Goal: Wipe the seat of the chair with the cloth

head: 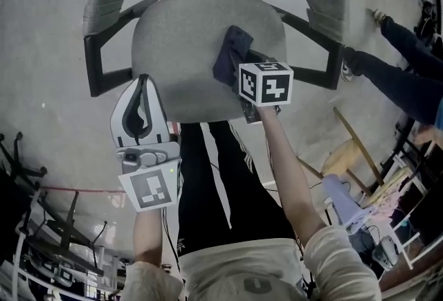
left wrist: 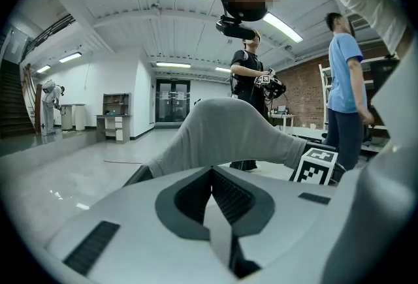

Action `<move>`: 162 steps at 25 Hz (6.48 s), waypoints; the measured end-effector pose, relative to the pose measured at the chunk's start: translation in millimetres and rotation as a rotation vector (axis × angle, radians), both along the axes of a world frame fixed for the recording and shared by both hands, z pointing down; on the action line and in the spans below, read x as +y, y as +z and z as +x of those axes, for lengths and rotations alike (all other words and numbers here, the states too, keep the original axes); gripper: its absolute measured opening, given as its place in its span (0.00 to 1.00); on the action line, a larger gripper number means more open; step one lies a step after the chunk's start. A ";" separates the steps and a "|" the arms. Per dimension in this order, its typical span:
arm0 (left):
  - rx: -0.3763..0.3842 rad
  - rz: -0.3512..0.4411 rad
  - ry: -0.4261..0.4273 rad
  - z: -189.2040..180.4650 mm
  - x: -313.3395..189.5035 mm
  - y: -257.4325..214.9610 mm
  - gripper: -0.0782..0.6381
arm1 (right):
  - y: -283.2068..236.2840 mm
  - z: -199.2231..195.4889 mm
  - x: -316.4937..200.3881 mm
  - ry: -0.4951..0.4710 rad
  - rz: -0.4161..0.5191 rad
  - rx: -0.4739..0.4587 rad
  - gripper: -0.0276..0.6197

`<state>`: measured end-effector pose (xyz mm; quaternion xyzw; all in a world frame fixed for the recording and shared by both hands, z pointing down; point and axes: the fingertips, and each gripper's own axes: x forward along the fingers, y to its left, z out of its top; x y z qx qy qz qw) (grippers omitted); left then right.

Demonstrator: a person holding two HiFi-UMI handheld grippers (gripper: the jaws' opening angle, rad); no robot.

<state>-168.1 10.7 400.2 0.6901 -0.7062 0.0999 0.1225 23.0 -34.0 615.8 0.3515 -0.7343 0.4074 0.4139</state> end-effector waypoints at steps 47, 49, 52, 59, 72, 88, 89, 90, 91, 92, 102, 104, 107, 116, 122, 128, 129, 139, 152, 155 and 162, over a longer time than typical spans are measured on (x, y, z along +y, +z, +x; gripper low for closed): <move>-0.057 0.027 -0.041 6.8 17.3 -28.4 0.13 | -215.9 -6.1 1.3 -0.087 0.377 -0.088 0.12; -0.067 0.028 -0.072 -4.0 25.2 -31.3 0.13 | -224.4 -44.2 22.0 -0.144 0.349 -0.229 0.12; -0.089 0.018 -0.116 -20.6 41.8 -28.8 0.13 | -206.0 -100.4 65.5 -0.248 0.224 -0.376 0.12; -0.115 -0.041 -0.243 -60.5 84.7 -10.2 0.13 | -95.8 -185.4 152.2 -0.238 -0.161 -0.489 0.12; -0.087 -0.039 -0.298 -68.7 96.9 -2.2 0.13 | -8.4 -213.0 202.4 -0.361 -0.248 -0.339 0.12; -0.052 -0.008 -0.119 -2.2 38.1 -1.1 0.13 | -9.5 -69.0 161.3 -0.250 -0.182 -0.250 0.12; -0.052 -0.005 -0.103 2.6 34.3 -1.6 0.13 | -8.9 -53.9 156.4 -0.240 -0.171 -0.232 0.12; -0.052 -0.003 -0.088 7.0 31.0 -1.9 0.13 | -8.5 -38.9 152.0 -0.236 -0.157 -0.213 0.12; -0.053 -0.002 -0.075 11.1 28.0 -1.8 0.13 | -8.0 -24.2 147.9 -0.236 -0.141 -0.190 0.12; -0.053 -0.002 -0.061 15.0 25.1 -1.1 0.13 | -7.5 -10.2 144.1 -0.238 -0.124 -0.166 0.12; -0.055 0.013 0.049 50.2 1.1 -6.0 0.13 | -6.8 105.8 118.3 -0.134 -0.052 0.001 0.12; -0.055 0.017 0.060 55.1 -3.7 -7.9 0.13 | -7.1 125.0 112.6 -0.123 -0.038 0.029 0.12; -0.057 0.021 0.073 59.9 -6.4 -10.5 0.13 | -7.5 148.1 107.1 -0.129 -0.017 0.074 0.12; -0.061 0.011 0.073 62.3 1.9 -9.8 0.13 | -2.9 186.9 100.9 -0.094 -0.003 0.152 0.12; -0.067 0.048 0.019 46.9 -6.4 -33.9 0.13 | -15.5 183.7 92.8 -0.100 0.047 0.207 0.12; -0.092 0.152 0.013 44.3 -26.5 -130.0 0.13 | -142.0 125.7 31.4 -0.052 0.324 0.105 0.12; -0.093 0.183 0.010 44.6 -33.6 -151.1 0.13 | -175.1 113.2 10.6 -0.033 0.397 0.072 0.12; -0.048 0.454 0.012 79.9 -53.7 -372.6 0.13 | -533.7 57.4 -57.3 0.009 1.062 -0.157 0.12; -0.040 0.551 0.064 102.5 -9.2 -443.6 0.13 | -616.6 47.6 -2.8 -0.005 1.209 -0.261 0.12; -0.052 0.560 0.074 104.7 -3.7 -452.6 0.13 | -622.5 46.3 3.1 -0.011 1.216 -0.265 0.12; -0.063 0.586 0.092 107.2 -4.9 -461.6 0.13 | -632.1 43.9 3.5 -0.012 1.248 -0.267 0.12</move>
